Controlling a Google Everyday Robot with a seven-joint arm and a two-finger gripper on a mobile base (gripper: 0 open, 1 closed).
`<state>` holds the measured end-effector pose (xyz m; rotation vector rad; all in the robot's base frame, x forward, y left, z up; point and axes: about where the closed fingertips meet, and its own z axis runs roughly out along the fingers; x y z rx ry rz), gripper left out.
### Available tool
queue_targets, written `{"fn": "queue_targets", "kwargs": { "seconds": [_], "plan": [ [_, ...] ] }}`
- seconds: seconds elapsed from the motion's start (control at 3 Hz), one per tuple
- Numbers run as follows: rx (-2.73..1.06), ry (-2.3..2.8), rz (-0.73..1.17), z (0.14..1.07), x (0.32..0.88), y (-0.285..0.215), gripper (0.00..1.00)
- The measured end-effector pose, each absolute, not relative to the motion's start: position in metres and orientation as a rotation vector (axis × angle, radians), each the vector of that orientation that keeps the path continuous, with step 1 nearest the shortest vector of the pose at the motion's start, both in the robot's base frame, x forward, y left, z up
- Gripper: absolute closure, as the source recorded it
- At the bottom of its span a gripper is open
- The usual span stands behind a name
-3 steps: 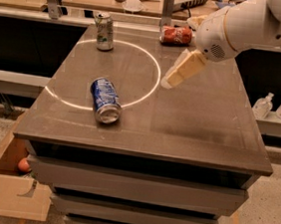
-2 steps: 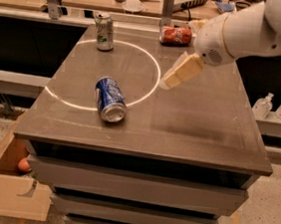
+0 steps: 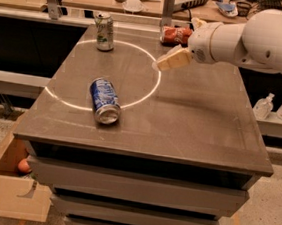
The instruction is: Move 7up can near pepsi can
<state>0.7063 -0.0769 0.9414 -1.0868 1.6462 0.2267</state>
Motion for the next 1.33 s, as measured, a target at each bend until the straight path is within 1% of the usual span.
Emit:
{"fn": "queue_targets", "kwargs": {
  "seconds": [0.33, 0.67, 1.0, 1.33],
  "plan": [
    [-1.09, 1.606, 0.318, 0.933, 0.743, -0.044, 0.0],
    [-1.094, 1.58, 0.463, 0.914, 0.777, 0.025, 0.0],
    [-1.075, 1.592, 0.521, 0.904, 0.793, 0.057, 0.0],
    [-1.044, 1.605, 0.539, 0.896, 0.815, 0.083, 0.0]
  ]
}}
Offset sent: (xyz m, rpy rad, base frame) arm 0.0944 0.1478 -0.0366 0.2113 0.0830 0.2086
